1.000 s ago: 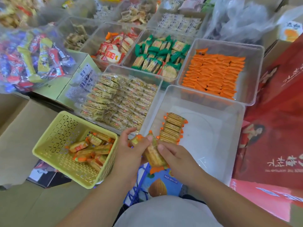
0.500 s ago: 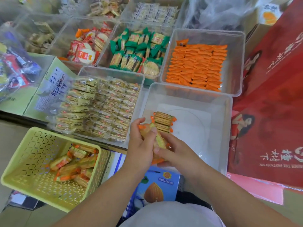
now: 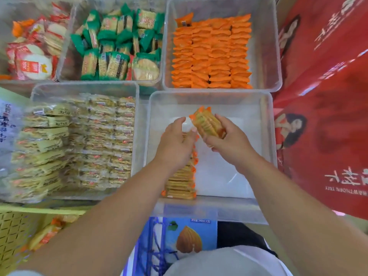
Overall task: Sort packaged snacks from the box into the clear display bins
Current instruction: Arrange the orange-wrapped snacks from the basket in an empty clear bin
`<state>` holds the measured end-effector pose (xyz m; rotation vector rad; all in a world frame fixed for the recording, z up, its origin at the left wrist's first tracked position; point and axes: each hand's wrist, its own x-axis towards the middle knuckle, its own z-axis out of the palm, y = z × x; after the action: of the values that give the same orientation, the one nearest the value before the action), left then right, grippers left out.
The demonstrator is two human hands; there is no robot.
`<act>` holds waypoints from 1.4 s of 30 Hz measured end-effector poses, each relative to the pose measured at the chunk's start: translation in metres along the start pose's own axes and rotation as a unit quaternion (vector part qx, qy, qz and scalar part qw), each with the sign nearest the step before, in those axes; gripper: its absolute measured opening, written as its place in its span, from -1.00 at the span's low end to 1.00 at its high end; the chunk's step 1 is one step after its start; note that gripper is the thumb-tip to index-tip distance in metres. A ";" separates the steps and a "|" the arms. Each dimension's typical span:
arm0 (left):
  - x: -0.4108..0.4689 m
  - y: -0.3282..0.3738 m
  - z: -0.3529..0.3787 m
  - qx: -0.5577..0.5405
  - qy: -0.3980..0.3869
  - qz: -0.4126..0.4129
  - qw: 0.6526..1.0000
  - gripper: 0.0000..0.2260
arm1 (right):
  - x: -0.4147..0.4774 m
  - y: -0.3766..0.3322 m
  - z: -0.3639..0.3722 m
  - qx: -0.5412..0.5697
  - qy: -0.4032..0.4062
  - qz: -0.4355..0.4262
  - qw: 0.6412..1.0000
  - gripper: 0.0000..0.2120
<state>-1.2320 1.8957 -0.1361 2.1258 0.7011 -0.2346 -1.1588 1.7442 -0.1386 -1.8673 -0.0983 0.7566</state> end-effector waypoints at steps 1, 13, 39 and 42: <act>0.007 -0.005 0.000 0.042 0.000 0.003 0.999 -0.54 | 0.011 0.006 0.001 -0.037 0.014 -0.024 0.999 -0.41; 0.021 -0.028 0.011 0.401 -0.118 0.067 0.906 -0.48 | 0.060 0.030 0.031 -0.531 0.017 -0.155 0.833 -0.28; 0.017 -0.033 0.022 0.440 -0.122 0.103 0.884 -0.30 | 0.052 0.034 0.046 -0.071 0.146 0.059 0.985 -0.41; 0.015 -0.024 0.018 0.468 -0.110 0.104 0.870 -0.30 | 0.047 0.030 0.061 0.001 0.143 0.080 0.987 -0.37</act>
<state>-1.2320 1.8986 -0.1693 2.9926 0.1995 -0.8164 -1.1626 1.7992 -0.1994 -1.9780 0.2371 0.5878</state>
